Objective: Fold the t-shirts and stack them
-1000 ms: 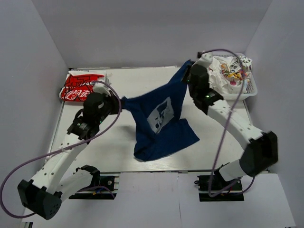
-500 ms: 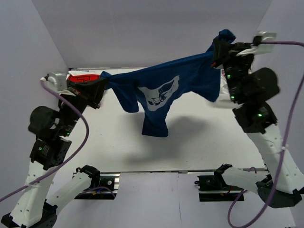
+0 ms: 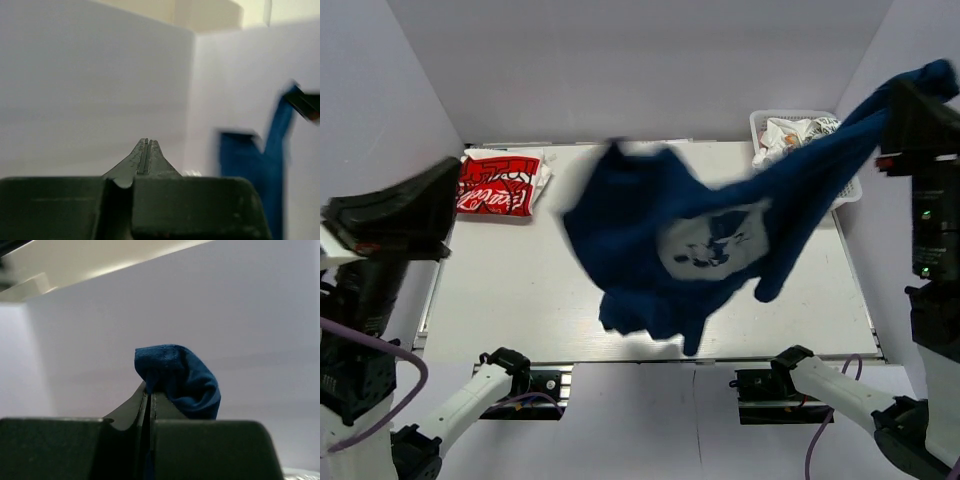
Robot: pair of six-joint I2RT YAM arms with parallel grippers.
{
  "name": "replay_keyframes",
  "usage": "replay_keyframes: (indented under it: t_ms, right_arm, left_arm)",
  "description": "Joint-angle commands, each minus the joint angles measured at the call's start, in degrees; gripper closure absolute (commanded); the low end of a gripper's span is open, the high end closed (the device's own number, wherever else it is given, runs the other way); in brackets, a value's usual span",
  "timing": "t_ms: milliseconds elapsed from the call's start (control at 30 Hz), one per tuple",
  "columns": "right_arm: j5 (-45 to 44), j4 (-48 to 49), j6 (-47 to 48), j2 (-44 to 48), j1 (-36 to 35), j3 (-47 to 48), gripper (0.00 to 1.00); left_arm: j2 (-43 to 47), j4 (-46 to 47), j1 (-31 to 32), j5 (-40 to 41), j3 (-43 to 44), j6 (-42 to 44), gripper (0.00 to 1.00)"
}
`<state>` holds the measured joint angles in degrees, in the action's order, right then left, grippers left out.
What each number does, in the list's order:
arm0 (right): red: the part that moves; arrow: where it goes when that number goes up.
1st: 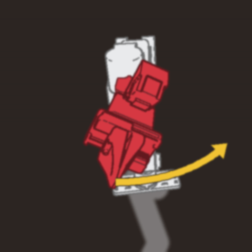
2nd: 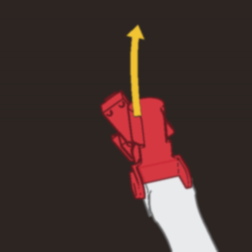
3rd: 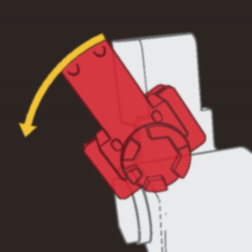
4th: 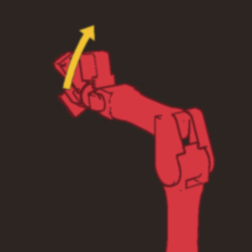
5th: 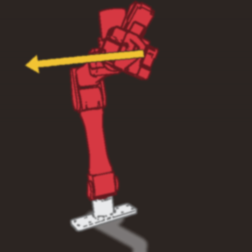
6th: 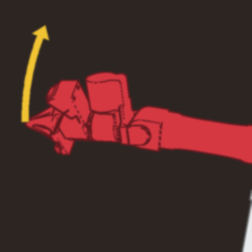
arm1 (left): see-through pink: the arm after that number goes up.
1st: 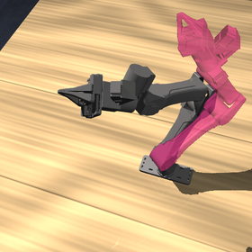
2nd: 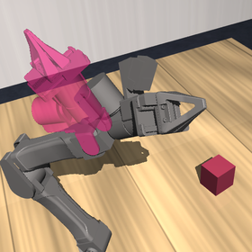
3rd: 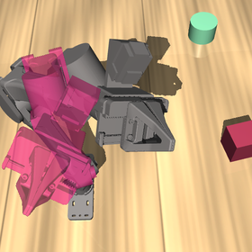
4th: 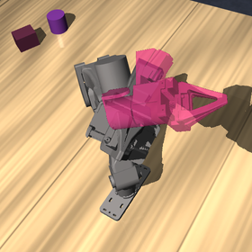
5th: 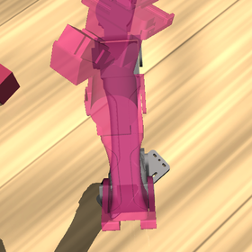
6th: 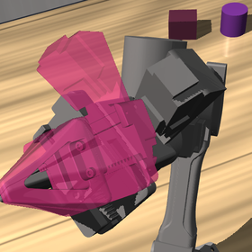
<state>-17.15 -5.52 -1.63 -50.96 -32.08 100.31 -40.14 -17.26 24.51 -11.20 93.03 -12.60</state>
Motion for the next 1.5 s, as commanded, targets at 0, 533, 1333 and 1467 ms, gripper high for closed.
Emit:
replay_keyframes:
  t_ms: [0,533,1333,1467]
  right_arm:
    - [-13.2,4.8,5.4,-3.3,1.1,1.0,1.0]
    - [-0.9,3.2,-6.8,-31.6,1.8,-26.9,1.0]
    - [22.0,3.8,-4.9,-56.5,-15.5,-12.8,0.1]
    - [10.7,4.9,-10.4,-46.2,-12.8,-24.5,0.1]
  left_arm:
    - [-4.7,0.8,-0.9,7.7,0.9,3.3,1.0]
    - [-30.3,8.9,-1.5,19.1,-31.5,-11.0,1.0]
    - [-13.4,-16.5,-1.5,42.1,-42.1,-29.4,0.0]
    - [-16.5,-12.3,-1.5,39.2,-44.8,-28.9,0.0]
